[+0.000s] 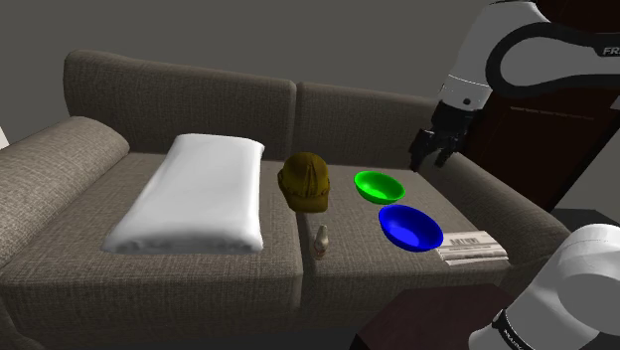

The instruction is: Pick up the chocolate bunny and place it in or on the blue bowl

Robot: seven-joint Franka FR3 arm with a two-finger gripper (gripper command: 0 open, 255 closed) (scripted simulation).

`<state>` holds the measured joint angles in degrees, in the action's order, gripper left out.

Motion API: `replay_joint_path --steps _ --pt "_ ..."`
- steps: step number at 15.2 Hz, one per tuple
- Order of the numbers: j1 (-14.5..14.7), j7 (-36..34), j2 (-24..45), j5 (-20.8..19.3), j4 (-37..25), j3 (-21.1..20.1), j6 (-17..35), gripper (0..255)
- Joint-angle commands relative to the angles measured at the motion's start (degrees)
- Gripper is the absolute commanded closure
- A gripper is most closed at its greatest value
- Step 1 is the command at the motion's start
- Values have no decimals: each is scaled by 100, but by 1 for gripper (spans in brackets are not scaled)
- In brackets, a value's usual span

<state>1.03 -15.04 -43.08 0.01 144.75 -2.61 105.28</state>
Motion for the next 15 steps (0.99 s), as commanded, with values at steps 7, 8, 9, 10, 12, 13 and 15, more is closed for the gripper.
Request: replay_joint_path --steps 7,8,9,10,12,13,15 --pt "232 -1232 714 393 473 -953 1445 0" --pt "248 -1395 858 417 487 -1079 1632 0" --pt "259 -1561 1013 432 490 -1207 1819 0" --pt "264 -1732 1178 437 482 -1336 2006 0" --pt "252 -2089 1535 409 437 -1600 2371 0" --pt "234 -2277 1727 373 399 -1735 2549 0" --pt "170 -2682 2134 246 292 -2013 2891 0"
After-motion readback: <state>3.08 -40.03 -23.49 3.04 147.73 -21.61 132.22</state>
